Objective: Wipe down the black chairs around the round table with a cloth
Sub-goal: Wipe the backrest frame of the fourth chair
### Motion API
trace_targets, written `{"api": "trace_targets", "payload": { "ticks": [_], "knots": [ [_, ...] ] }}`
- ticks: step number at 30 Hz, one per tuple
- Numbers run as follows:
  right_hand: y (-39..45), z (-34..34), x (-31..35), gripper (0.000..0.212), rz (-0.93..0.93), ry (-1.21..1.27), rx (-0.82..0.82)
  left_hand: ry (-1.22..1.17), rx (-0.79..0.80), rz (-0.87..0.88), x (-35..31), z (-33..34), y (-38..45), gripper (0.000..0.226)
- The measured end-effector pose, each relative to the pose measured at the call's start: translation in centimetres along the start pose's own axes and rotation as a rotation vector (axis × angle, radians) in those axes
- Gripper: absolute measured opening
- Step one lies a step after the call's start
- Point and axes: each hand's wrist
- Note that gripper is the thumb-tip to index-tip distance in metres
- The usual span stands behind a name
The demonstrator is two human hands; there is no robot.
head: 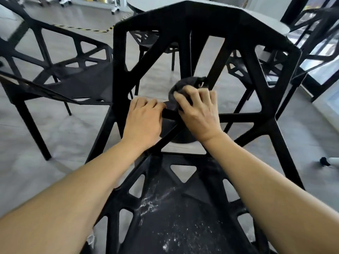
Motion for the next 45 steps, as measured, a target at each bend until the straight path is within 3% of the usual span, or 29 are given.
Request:
{"api": "trace_targets", "payload": {
  "ticks": [6,10,12,15,20,26,30,37,41,45],
  "knots": [
    [-5.4,-0.1,1.1,0.022,0.18,0.0,0.066,-0.082,0.018,-0.02,0.1,0.0,-0.1,0.031],
    [-8.6,-1.3,-1.1,0.023,-0.05,-0.034,0.214,-0.108,0.065,-0.069,-0.3,-0.2,-0.1,0.035],
    [-9.2,-2.0,-1.3,0.021,-0.059,-0.065,0.277,-0.116,0.053,-0.079,-0.4,-0.1,-0.2,0.036],
    [-4.8,-2.6,-0.9,0.012,0.123,-0.061,0.222,-0.099,0.025,-0.08,-0.3,0.4,0.2,0.038],
    [3.0,-2.9,-1.8,0.022,0.345,-0.03,0.097,-0.07,0.028,-0.092,-0.2,1.0,0.3,0.038],
    [-5.5,-2.0,-0.1,0.011,0.07,-0.019,0.167,-0.086,0.027,-0.117,-0.5,0.8,0.1,0.043],
    [-4.4,-2.3,-0.7,0.014,-0.02,-0.006,0.237,-0.079,0.035,-0.113,-0.2,0.9,0.0,0.042],
    [7.4,-3.6,-4.4,0.019,0.336,-0.085,-0.002,-0.021,0.02,-0.106,-0.7,0.9,0.0,0.028],
    [8.3,-2.8,-4.4,0.021,0.454,-0.069,-0.072,-0.017,0.017,-0.107,-0.8,1.1,0.1,0.029],
    [2.3,-1.4,-0.7,0.031,0.459,-0.004,0.067,-0.046,-0.008,-0.149,-0.8,1.6,-0.2,0.024]
  ]
}}
Point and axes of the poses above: each hand's wrist, its own y-axis towards the middle knuckle, its own z-axis out of the palm, x = y × z, and after that the axes turned 10 degrees about z, right-handed
